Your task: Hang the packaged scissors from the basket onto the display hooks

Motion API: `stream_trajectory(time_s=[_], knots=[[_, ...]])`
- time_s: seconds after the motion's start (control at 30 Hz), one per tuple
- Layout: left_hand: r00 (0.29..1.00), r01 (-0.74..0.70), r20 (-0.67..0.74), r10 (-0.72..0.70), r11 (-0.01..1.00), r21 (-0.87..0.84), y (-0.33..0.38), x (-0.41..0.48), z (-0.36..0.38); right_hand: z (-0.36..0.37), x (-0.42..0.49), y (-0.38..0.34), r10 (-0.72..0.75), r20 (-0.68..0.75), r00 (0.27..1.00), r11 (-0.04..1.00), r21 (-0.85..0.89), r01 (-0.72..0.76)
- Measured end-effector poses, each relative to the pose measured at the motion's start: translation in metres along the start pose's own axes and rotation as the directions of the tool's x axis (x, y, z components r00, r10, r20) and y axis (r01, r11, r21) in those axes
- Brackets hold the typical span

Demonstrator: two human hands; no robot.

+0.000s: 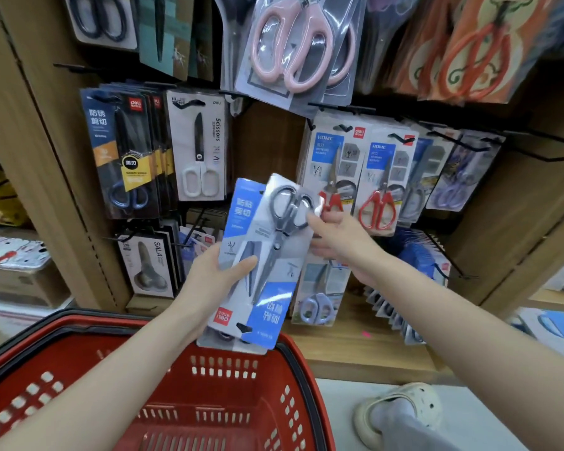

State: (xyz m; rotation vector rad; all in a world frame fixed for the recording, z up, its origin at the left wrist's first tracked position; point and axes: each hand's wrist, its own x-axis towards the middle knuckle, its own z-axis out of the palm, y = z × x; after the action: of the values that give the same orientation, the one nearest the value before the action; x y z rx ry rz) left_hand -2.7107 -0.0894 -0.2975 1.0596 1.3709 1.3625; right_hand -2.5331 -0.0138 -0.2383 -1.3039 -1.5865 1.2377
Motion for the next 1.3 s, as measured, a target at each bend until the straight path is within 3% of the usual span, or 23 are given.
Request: stream_trajectory(time_s=[0.1, 0.2, 0.37, 0.53, 0.67, 0.8, 0.9, 0.97, 1.03, 1.07, 1.13, 1.2, 1.3], knots=[[0.995, 0.046, 0.085, -0.052, 0.996, 0.077, -0.008, -0.012, 0.0, -0.004, -0.01, 0.014, 0.114, 0.012, 0.993, 0.993, -0.006, -0.114], [0.981, 0.147, 0.133, -0.142, 0.989, -0.031, -0.023, -0.025, 0.0, -0.012, -0.015, 0.025, 0.153, -0.051, 0.987, 0.984, 0.103, -0.147], [0.977, 0.213, 0.009, -0.213, 0.973, -0.084, -0.054, -0.044, 0.003, -0.032, -0.02, 0.041, 0.236, -0.204, 0.95, 0.924, 0.349, -0.155], [0.967, 0.237, -0.052, -0.25, 0.955, -0.178, -0.064, -0.049, 0.01, -0.034, -0.039, 0.07, 0.338, -0.261, 0.904, 0.845, 0.508, -0.168], [0.961, 0.252, -0.058, -0.271, 0.941, -0.227, -0.063, -0.05, 0.025, -0.02, -0.06, 0.1, 0.414, -0.218, 0.884, 0.765, 0.609, -0.209], [0.963, 0.191, -0.165, -0.214, 0.971, -0.143, -0.063, -0.049, 0.034, -0.018, -0.079, 0.131, 0.493, -0.031, 0.869, 0.606, 0.729, -0.318], [0.98, 0.115, -0.168, -0.109, 0.993, 0.027, -0.056, -0.046, 0.038, -0.023, -0.092, 0.155, 0.581, 0.098, 0.808, 0.598, 0.623, -0.505], [0.99, 0.037, -0.14, -0.014, 0.985, 0.167, -0.053, -0.041, 0.043, -0.031, -0.096, 0.167, 0.557, -0.089, 0.826, 0.805, 0.304, -0.51], [0.994, -0.038, -0.086, 0.07, 0.942, 0.334, -0.048, -0.036, 0.051, -0.041, -0.097, 0.171, 0.317, -0.295, 0.901, 0.91, -0.174, -0.377], [0.995, -0.067, -0.049, 0.091, 0.929, 0.365, -0.046, -0.035, 0.057, -0.044, -0.098, 0.168, 0.186, -0.295, 0.937, 0.909, -0.31, -0.278], [0.994, -0.109, 0.021, 0.109, 0.918, 0.381, -0.042, -0.033, 0.071, -0.045, -0.101, 0.157, -0.023, -0.18, 0.983, 0.908, -0.416, -0.056], [0.992, -0.122, 0.077, 0.1, 0.917, 0.38, -0.041, -0.031, 0.087, -0.043, -0.101, 0.15, -0.117, -0.053, 0.992, 0.889, -0.45, 0.081], [0.989, -0.148, 0.085, 0.125, 0.912, 0.383, -0.041, -0.029, 0.106, -0.047, -0.095, 0.15, -0.114, -0.043, 0.993, 0.903, -0.42, 0.086]])
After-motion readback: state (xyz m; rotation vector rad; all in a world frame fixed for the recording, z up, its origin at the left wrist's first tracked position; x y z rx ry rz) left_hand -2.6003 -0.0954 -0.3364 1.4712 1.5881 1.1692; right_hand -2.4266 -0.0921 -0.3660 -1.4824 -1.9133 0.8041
